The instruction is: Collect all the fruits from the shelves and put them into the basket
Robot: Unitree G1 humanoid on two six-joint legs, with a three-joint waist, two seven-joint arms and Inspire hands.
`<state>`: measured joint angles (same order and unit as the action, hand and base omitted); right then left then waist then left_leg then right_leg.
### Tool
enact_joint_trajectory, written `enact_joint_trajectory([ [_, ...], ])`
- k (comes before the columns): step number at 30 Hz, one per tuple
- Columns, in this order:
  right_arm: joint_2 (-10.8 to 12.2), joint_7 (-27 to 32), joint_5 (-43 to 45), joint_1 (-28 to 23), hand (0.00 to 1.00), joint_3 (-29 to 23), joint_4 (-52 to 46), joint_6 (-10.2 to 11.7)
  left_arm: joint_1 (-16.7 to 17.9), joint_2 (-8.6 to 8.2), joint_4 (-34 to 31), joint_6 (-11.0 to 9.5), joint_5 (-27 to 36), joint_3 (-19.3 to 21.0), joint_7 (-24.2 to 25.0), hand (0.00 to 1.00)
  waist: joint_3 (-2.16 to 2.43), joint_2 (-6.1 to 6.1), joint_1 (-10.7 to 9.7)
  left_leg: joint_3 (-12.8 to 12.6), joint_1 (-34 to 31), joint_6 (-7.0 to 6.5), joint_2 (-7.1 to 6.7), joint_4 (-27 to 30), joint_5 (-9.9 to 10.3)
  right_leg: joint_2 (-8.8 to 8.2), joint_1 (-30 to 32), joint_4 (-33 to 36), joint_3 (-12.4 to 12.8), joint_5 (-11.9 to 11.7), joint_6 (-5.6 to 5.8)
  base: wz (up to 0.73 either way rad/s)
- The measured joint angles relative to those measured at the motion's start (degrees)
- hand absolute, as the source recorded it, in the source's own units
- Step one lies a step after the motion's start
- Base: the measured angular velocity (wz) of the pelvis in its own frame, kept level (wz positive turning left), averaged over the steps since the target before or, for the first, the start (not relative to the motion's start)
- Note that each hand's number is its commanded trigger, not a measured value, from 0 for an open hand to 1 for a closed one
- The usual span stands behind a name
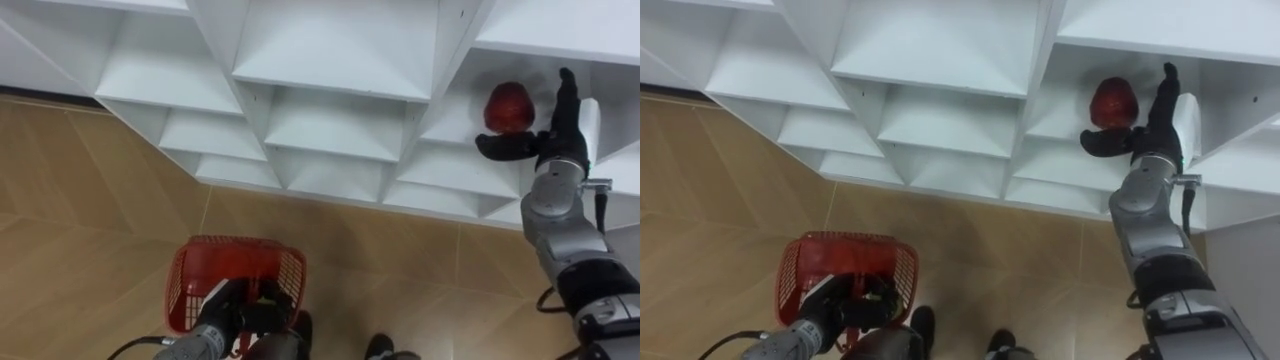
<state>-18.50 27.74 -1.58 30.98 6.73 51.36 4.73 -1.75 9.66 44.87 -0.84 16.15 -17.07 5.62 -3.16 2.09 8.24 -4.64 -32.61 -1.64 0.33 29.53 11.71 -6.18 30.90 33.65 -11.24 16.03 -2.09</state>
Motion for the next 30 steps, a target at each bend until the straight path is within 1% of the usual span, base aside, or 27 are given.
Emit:
enact_joint_trajectory([
  [4, 0.0, 0.0, 0.02, 0.0, 0.0, 0.0, 0.0, -0.48, 0.01, 0.0, 0.0, 0.01, 0.0, 0.0, 0.04, 1.0, 0.01, 0.01, 0.0, -0.01, 0.05, -0.09, -0.03, 0.19, -0.09, -0.07, -0.01, -0.04, 0.05, 0.0, -0.01, 0.0],
  [5, 0.0, 0.0, 0.02, 0.0, 0.07, 0.0, 0.0, -0.69, 0.01, 0.0, 0.0, 0.01, 0.0, 0.0, 0.04, 1.0, 0.01, 0.01, 0.02, -0.01, 0.06, -0.12, -0.08, 0.18, -0.17, -0.1, 0.01, 0.0, 0.09, 0.0, -0.01, 0.0],
  [7, 0.0, 0.0, 0.08, 0.0, 0.51, 0.01, 0.01, -0.74, 0.02, 0.0, 0.0, 0.02, -0.03, -0.03, 0.03, 1.0, 0.01, 0.0, 0.04, -0.04, 0.09, -0.17, -0.15, 0.16, -0.29, -0.2, 0.05, 0.14, 0.08, 0.0, -0.01, 0.0],
  [8, 0.01, 0.0, 0.08, 0.0, 0.67, 0.05, 0.0, -0.75, 0.03, 0.0, 0.0, 0.02, -0.03, -0.04, 0.03, 1.0, 0.02, -0.01, 0.07, -0.04, 0.11, -0.19, -0.16, 0.15, -0.33, -0.23, 0.05, 0.18, 0.07, 0.0, -0.02, 0.0],
  [9, 0.01, 0.0, 0.08, 0.0, 0.78, 0.05, 0.0, -0.75, 0.04, 0.0, 0.0, 0.02, -0.03, -0.05, 0.03, 1.0, 0.02, -0.01, 0.08, -0.04, 0.11, -0.2, -0.17, 0.15, -0.34, -0.24, 0.05, 0.21, 0.07, 0.0, -0.02, 0.0],
  [10, 0.01, 0.0, 0.08, 0.0, 1.0, 0.1, 0.0, -0.79, 0.05, 0.0, 0.0, 0.04, -0.03, -0.04, 0.03, 1.0, 0.02, -0.01, 0.09, -0.04, 0.13, -0.21, -0.18, 0.08, -0.38, -0.26, 0.05, 0.22, 0.06, -0.01, -0.03, 0.0],
  [14, 0.0, 0.09, 1.6, 0.0, 1.0, 0.56, -0.02, -1.12, -0.03, -0.02, -0.04, 0.18, -0.04, -0.02, 0.0, 1.0, 0.04, -0.01, 0.06, -0.05, 0.13, -0.19, -0.18, -0.02, -0.42, -0.27, 0.11, 0.24, 0.05, -0.02, -0.05, 0.0],
  [17, -0.02, 0.04, 2.24, 0.06, 1.0, 0.67, -0.03, -1.11, -0.07, -0.2, -0.04, 0.29, -0.03, -0.03, 0.0, 1.0, 0.22, -0.04, 0.07, -0.1, 0.24, -0.19, -0.19, -0.06, -0.42, -0.27, 0.02, 0.19, 0.06, -0.03, -0.06, 0.0],
  [22, 0.02, -0.28, 4.19, 0.05, 1.0, 0.97, -0.03, -1.13, -0.11, -0.46, -0.04, 0.29, -0.09, -0.05, 0.0, 1.0, 0.24, -0.05, 0.07, -0.16, 0.28, -0.17, -0.19, -0.05, -0.45, -0.27, 0.0, 0.18, 0.06, -0.04, -0.08, 0.0],
  [30, 0.13, -0.45, 4.36, 0.04, 1.0, 1.06, -0.03, -1.14, -0.05, -0.89, -0.03, 0.29, -0.1, -0.05, 0.01, 1.0, 0.24, -0.05, 0.16, -0.18, 0.31, -0.19, -0.2, -0.03, -0.6, -0.31, -0.03, 0.2, 0.05, -0.08, -0.13, 0.0],
])
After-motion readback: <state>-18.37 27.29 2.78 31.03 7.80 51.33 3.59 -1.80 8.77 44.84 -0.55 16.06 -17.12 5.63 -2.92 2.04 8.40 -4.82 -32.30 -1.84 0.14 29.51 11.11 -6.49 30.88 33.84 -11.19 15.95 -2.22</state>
